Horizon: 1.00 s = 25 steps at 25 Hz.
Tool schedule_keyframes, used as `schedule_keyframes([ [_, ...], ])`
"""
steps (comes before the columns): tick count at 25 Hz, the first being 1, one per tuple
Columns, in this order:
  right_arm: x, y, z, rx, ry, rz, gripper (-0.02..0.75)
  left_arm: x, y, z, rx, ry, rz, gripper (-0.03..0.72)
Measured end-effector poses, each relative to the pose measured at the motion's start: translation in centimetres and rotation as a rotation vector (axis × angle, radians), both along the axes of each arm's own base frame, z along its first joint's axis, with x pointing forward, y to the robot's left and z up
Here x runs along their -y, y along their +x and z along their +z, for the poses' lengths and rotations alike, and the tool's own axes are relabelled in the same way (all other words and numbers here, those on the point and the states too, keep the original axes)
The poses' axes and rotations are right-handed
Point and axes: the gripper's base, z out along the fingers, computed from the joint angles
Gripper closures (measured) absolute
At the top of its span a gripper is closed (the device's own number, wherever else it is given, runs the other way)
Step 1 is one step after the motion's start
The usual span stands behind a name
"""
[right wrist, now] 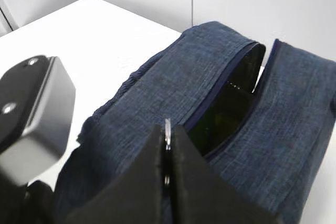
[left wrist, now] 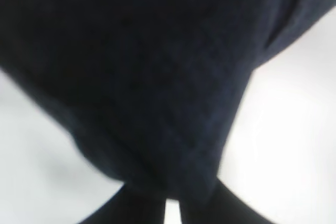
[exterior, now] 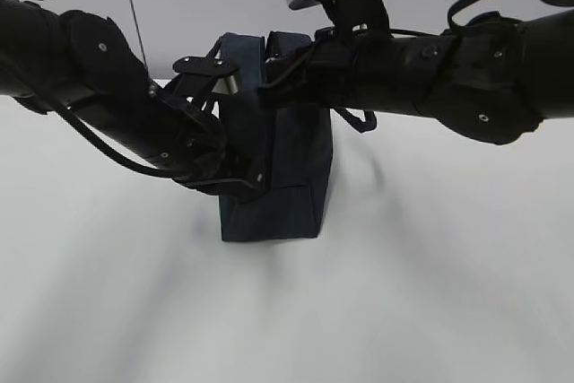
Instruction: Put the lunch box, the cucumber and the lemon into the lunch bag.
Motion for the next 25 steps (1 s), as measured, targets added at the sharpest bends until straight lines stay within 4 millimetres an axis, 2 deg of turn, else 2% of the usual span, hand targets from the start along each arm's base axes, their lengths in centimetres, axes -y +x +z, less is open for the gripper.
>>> schedule_keyframes([
  [10, -0.4, 1.4, 2.0, 0.031, -0.015, -0.03, 0.738, 0.4, -0.5, -0.4, 0.0, -0.016, 0.017, 0.691],
  [18, -1.5, 4.0, 1.6, 0.035, -0.068, -0.047, 0.738, 0.4, -0.5, -0.4, -0.004, -0.017, 0.017, 0.691],
  [25, -1.9, 6.1, 2.2, 0.05, -0.086, -0.079, 0.738, 0.4, -0.6, -0.4, -0.012, -0.018, 0.017, 0.691],
])
